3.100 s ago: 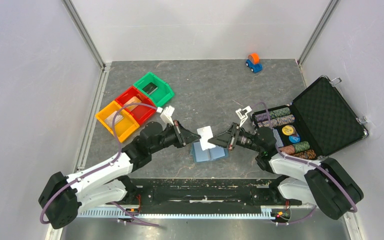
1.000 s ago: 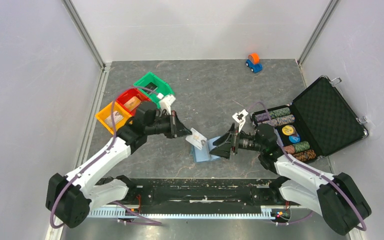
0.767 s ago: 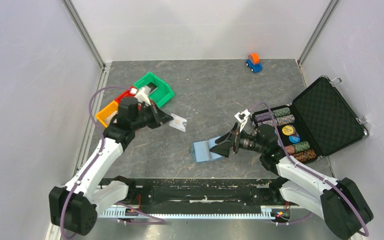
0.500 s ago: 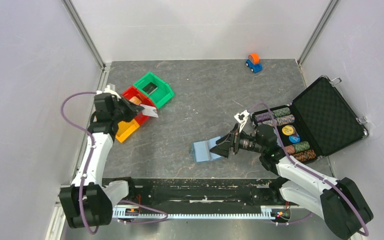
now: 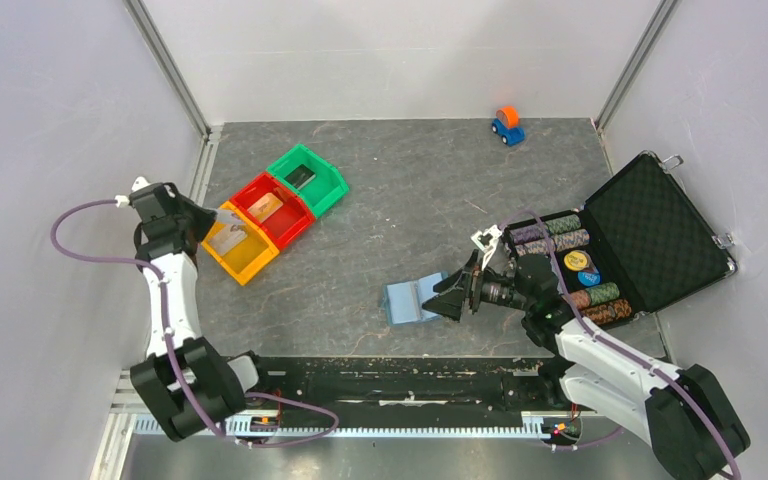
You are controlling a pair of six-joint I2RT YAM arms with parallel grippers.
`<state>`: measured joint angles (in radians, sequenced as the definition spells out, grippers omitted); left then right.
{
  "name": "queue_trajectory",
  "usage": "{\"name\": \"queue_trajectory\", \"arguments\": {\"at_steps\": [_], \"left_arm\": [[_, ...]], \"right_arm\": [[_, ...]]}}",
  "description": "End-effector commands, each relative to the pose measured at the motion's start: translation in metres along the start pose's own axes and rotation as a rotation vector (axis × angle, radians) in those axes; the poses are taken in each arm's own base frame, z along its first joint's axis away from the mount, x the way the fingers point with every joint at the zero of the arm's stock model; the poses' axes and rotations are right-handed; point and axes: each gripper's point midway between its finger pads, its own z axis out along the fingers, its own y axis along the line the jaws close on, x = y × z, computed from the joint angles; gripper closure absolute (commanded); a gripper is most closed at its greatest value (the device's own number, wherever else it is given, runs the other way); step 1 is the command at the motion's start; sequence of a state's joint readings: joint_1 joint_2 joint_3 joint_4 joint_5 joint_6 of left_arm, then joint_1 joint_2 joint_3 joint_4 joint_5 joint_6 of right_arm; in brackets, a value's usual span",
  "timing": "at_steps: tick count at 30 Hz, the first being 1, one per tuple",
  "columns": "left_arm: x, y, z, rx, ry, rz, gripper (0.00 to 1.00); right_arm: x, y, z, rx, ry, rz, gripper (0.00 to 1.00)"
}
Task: Take the credit cards out of the card holder
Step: Place the credit card in the storage box.
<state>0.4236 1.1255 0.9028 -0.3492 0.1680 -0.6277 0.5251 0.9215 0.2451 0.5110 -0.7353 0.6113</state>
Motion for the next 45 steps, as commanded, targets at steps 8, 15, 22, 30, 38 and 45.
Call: {"name": "queue_trajectory", "arguments": {"at_steps": [8, 15, 22, 30, 38, 45], "left_arm": [[-0.036, 0.035, 0.037, -0.094, -0.092, -0.051, 0.98], [-0.032, 0.048, 0.056, -0.126, -0.082, -0.056, 0.98], [-0.017, 0.057, 0.071, -0.126, -0.034, -0.06, 0.98], [-0.005, 0.069, 0.086, -0.153, 0.005, -0.061, 0.97], [-0.001, 0.076, 0.091, -0.178, 0.021, -0.049, 0.93], [0.0, 0.077, 0.091, -0.184, 0.027, -0.043, 0.84]], "right_arm": [[-0.016, 0.008, 0.0, -0.024, -0.047, -0.064, 0.02], [-0.02, 0.01, -0.002, -0.017, -0.062, -0.074, 0.02], [-0.023, 0.008, -0.002, 0.007, -0.063, -0.085, 0.02], [-0.028, 0.008, -0.002, 0.02, -0.066, -0.099, 0.02], [-0.028, 0.007, -0.003, 0.025, -0.069, -0.098, 0.02], [-0.025, 0.003, -0.003, 0.038, -0.062, -0.087, 0.02]]}}
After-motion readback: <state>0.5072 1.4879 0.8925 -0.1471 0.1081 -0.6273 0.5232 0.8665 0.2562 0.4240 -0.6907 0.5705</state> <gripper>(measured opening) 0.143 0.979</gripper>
